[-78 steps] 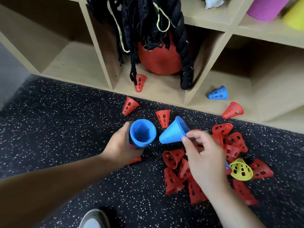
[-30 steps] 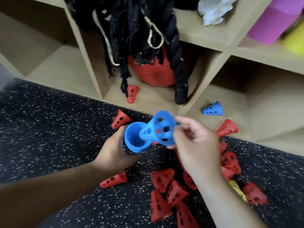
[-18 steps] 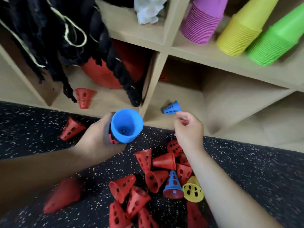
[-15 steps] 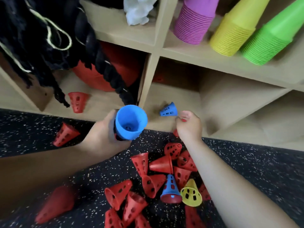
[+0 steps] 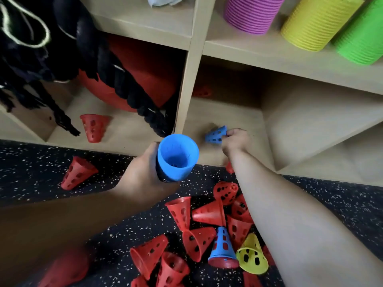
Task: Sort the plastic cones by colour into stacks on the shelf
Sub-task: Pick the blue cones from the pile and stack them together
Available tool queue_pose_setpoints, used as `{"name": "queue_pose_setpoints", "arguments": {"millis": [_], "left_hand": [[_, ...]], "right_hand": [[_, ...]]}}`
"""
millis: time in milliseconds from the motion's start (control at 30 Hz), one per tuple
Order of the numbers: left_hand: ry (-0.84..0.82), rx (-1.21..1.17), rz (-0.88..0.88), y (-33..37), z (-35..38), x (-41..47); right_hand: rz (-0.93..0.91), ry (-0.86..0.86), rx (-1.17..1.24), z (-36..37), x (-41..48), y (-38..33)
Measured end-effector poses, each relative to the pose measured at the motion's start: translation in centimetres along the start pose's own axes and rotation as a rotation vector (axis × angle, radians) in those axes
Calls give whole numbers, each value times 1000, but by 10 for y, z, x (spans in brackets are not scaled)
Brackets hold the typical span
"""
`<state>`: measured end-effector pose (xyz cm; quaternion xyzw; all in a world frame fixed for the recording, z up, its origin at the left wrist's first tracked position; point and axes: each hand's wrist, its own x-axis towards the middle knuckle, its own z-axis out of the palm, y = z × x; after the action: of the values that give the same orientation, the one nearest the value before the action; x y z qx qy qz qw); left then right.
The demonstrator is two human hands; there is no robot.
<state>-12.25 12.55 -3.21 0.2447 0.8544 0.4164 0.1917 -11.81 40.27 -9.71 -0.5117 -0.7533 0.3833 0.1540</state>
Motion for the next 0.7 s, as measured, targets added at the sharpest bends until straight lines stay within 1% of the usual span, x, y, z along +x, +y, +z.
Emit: {"name": "queue_pose_setpoints", "arguments": {"millis": [67, 133, 267, 367, 467, 500, 567, 600, 667, 700], "left_hand": [[-6, -23, -24, -3, -1, -2], [-4, -37, -44, -6, -2, -3], [-11, -24, -62, -12, -4, -6], [-12, 4, -66, -13, -6, -12], [-15, 7, -54, -10, -7, -22], [-16, 5, -41, -8, -7, -26], [-18, 12, -17, -4, -7, -32], [-19, 20, -11, -2, -7, -36], [-15, 24, -9, 2, -8, -42], [-11, 19, -7, 4, -8, -45]], "right_hand": [[-35, 53, 110, -9, -17, -9], [-193, 87, 158, -26, -45, -19], [-556, 116, 228, -80, -129, -36], [-770, 88, 221, -104, -182, -42], [-920, -31, 114, -103, -207, -36], [-944, -94, 87, -102, -213, -34], [-925, -204, 109, -103, -222, -30], [-896, -201, 153, -107, -225, -28], [-813, -92, 213, -120, -227, -20], [-760, -28, 198, -127, -225, -11]]}}
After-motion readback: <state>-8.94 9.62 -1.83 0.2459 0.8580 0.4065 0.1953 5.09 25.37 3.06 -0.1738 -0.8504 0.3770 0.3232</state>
